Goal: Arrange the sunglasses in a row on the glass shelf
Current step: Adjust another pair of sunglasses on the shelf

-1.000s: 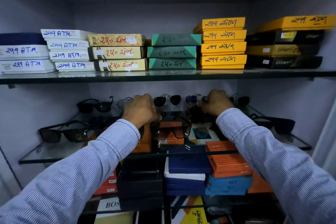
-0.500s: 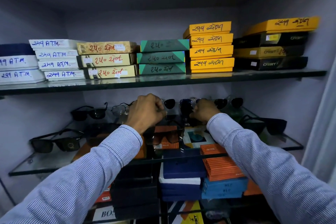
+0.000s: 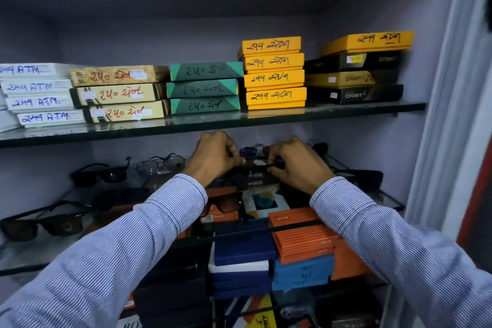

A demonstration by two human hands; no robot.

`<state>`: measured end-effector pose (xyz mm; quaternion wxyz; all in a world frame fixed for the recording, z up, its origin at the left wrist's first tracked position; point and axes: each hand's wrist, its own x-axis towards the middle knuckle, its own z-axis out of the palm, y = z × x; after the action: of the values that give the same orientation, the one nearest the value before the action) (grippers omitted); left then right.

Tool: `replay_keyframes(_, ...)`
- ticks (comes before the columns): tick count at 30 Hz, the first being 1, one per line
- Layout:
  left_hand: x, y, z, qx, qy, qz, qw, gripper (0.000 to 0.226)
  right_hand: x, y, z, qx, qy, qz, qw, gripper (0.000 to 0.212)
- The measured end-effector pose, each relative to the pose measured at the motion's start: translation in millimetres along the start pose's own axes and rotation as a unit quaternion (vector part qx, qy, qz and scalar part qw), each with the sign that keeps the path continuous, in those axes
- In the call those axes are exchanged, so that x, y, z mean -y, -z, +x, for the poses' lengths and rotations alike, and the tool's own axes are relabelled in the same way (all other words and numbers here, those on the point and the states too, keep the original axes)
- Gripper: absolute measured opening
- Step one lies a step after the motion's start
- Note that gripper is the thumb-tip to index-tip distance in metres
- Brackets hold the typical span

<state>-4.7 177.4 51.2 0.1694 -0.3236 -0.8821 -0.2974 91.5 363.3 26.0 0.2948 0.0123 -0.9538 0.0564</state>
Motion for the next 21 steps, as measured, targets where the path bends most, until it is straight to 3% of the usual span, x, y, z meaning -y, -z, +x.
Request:
replay_keyframes(4, -9.3, -4.5, -1.5, -0.005, -0.038, 0.011, 0.999, 0.010, -11.2, 6.3, -0.8, 0.068, -0.047, 0.100, 0.991, 0.024)
replay_keyframes(7, -15.3, -7.4, -1.9, -0.009, -0.039, 0.011, 0.999, 0.012, -20.7, 15.7, 3.6, 0.073, -0.099, 0.179, 0.976, 0.018)
replay_keyframes(11, -23.3, -11.4, -2.8, -0.016, -0.026, 0.016, 0.999, 0.011, -32.7, 21.9, 12.3, 0.046, -0.132, 0.151, 0.979, 0.011)
replay_keyframes(15, -21.0, -13.5, -1.2, -0.018, 0.051, 0.025, 0.998, 0.013, -48.9, 23.9, 18.9, 0.037, -0.218, 0.150, 0.964, 0.011)
replay_keyframes(21, -19.3, -26.1, -7.7, 0.010, 0.092, 0.031, 0.995, 0.012, -59.8, 17.7, 16.7, 0.068, -0.261, 0.108, 0.957, 0.008)
